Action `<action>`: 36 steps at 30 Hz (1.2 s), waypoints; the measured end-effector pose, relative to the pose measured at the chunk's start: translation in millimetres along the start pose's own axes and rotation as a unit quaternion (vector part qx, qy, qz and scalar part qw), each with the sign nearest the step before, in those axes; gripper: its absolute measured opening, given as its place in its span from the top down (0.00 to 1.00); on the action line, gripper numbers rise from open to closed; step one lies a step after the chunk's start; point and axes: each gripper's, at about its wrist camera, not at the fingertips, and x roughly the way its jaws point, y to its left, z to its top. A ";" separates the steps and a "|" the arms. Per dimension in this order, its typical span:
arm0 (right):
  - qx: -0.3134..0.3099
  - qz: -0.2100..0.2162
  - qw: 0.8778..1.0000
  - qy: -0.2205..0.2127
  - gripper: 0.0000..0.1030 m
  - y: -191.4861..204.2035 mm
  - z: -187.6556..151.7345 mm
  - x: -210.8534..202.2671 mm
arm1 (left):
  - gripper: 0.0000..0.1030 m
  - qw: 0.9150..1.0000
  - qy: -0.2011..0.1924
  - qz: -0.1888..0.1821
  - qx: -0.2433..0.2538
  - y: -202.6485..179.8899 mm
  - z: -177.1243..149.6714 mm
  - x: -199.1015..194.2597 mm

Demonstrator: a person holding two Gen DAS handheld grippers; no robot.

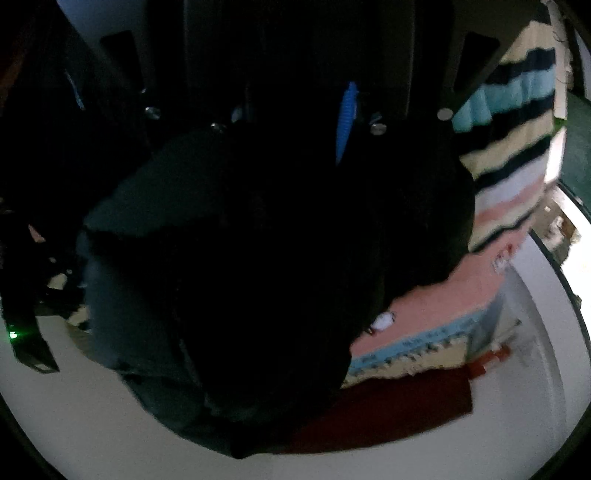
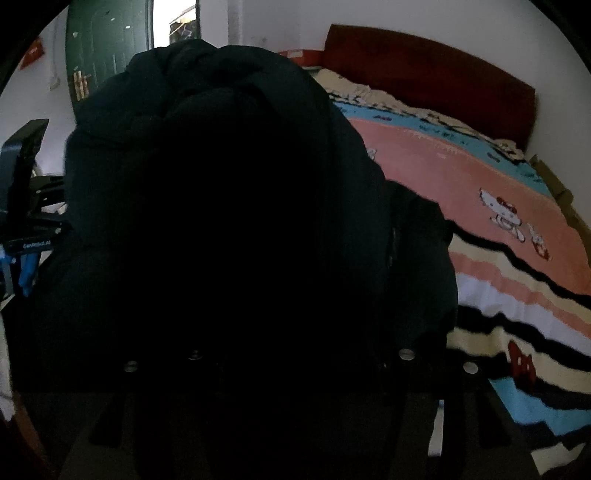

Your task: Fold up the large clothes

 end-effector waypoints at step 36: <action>-0.030 0.052 0.997 0.041 0.42 30.7 78.5 19.2 | 0.53 0.996 -0.006 -0.026 -0.083 -24.2 76.7 19.8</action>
